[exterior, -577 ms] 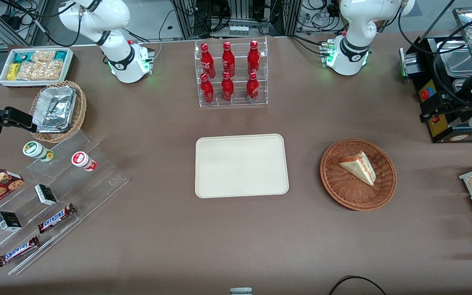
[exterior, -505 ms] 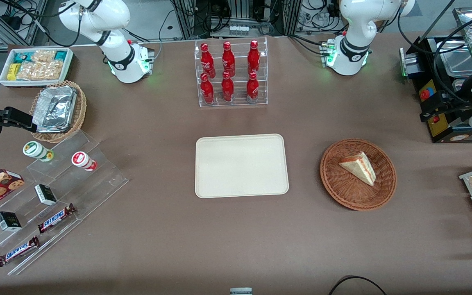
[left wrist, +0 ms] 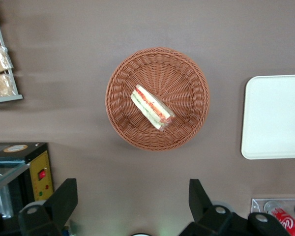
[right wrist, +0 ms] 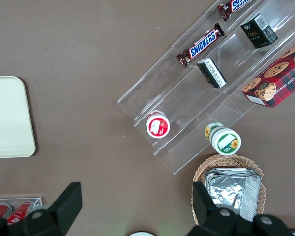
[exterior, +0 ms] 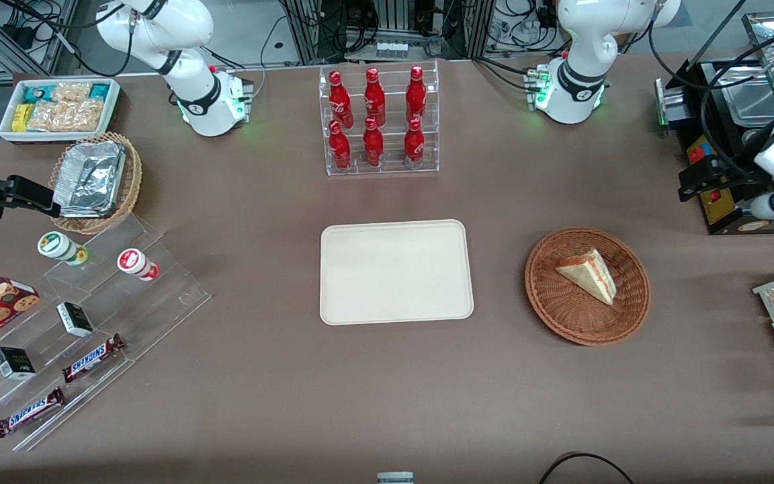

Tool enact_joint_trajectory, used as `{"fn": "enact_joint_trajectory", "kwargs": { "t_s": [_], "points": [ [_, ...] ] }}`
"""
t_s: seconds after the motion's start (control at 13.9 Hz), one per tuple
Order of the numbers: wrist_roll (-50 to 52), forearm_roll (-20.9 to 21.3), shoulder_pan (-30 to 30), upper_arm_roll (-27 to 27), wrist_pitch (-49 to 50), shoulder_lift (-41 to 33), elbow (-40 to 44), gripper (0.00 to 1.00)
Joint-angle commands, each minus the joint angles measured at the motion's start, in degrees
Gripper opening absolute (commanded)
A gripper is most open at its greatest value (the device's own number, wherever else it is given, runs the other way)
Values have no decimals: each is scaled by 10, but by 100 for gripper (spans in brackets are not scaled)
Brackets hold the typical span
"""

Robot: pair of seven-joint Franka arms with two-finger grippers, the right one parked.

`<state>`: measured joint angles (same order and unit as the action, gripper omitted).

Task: Place sandwich from basket to tray
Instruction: 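Move the left gripper down over the wrapped sandwich in the wicker basket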

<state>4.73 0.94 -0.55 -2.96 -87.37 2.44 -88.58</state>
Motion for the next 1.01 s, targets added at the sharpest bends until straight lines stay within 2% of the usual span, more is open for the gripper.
{"fn": "enact_joint_trajectory", "kwargs": {
  "t_s": [0.0, 0.22, 0.5, 0.72, 0.94],
  "points": [
    [79, 4, -1, -8, -117, -26, -120, 100],
    [197, 4, -3, -11, -303, -52, -274, 100],
    [344, 4, -3, -16, -478, -45, -382, 100],
    [438, 4, -27, -16, -516, -10, -399, 100],
    [470, 4, -30, -16, -540, -1, -422, 100]
  ]
}}
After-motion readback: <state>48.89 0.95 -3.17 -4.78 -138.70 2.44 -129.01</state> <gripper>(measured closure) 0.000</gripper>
